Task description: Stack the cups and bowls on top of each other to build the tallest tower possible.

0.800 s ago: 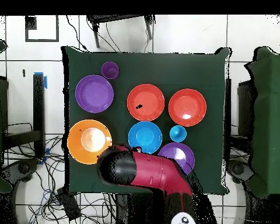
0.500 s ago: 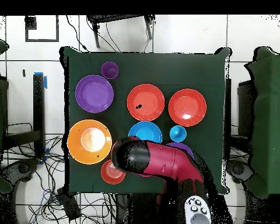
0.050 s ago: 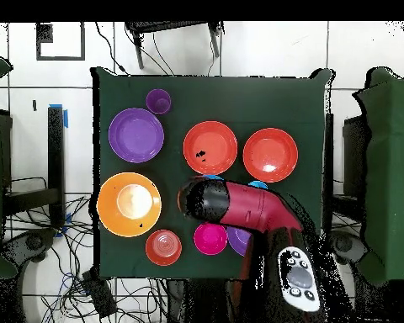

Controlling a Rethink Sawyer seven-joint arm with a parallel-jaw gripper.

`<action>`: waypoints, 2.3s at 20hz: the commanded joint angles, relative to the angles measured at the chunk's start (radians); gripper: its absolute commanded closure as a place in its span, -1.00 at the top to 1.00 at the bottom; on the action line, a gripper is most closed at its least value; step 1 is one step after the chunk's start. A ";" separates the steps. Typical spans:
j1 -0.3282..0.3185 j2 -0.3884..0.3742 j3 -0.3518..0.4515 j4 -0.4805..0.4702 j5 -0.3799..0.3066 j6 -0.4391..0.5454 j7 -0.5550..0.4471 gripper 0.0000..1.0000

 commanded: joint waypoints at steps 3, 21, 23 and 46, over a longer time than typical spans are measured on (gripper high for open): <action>-0.019 0.122 0.059 -0.167 -0.053 0.039 0.024 1.00; 0.087 0.210 0.024 -0.390 -0.014 0.222 0.105 1.00; 0.087 0.214 0.024 -0.402 -0.013 0.232 0.101 1.00; -0.058 0.099 0.005 -0.198 -0.073 0.132 -0.006 1.00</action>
